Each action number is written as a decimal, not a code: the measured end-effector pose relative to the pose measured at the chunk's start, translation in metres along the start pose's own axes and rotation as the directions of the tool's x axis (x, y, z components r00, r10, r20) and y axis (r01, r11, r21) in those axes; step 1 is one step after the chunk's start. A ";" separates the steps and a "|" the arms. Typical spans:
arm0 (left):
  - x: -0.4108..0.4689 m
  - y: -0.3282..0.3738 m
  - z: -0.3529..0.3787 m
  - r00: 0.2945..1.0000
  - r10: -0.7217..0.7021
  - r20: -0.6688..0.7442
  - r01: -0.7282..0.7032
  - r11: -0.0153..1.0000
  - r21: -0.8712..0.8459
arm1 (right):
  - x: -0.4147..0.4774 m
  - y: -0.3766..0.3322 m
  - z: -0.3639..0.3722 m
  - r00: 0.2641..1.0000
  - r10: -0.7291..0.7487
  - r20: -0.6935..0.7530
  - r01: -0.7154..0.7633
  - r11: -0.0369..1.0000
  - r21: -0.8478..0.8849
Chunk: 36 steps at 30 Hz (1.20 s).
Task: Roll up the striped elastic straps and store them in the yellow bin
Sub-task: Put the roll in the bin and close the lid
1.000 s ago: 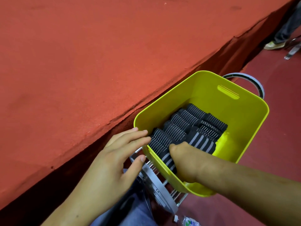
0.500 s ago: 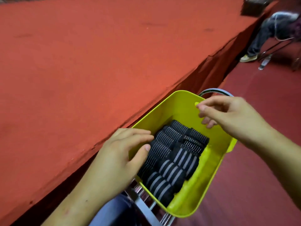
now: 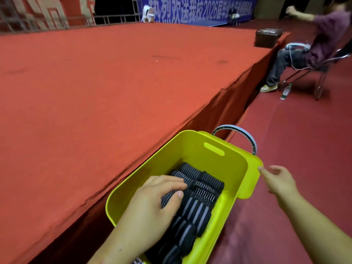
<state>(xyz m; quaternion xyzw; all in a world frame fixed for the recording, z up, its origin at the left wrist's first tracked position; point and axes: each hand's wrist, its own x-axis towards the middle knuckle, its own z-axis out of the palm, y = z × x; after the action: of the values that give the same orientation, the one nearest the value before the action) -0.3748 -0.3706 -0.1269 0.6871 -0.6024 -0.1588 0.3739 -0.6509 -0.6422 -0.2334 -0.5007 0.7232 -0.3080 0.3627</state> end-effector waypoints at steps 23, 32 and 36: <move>0.000 -0.001 0.007 0.998 -0.031 -0.047 0.033 0.999 0.031 | 0.004 -0.010 0.050 0.941 0.038 0.336 -0.185 0.889 0.418; 0.002 0.002 0.007 0.993 -0.051 -0.102 0.054 0.998 0.031 | -0.049 -0.099 0.010 0.860 -0.510 0.008 0.497 0.842 0.208; 0.000 0.003 0.005 0.989 -0.083 -0.120 0.082 0.997 -0.017 | -0.082 -0.121 -0.007 0.756 -0.653 -0.051 0.654 0.749 0.104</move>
<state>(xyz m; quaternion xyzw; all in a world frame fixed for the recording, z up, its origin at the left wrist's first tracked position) -0.3803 -0.3724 -0.1278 0.7174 -0.5488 -0.1359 0.4071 -0.5772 -0.6009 -0.1138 -0.6983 0.4855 -0.4593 0.2564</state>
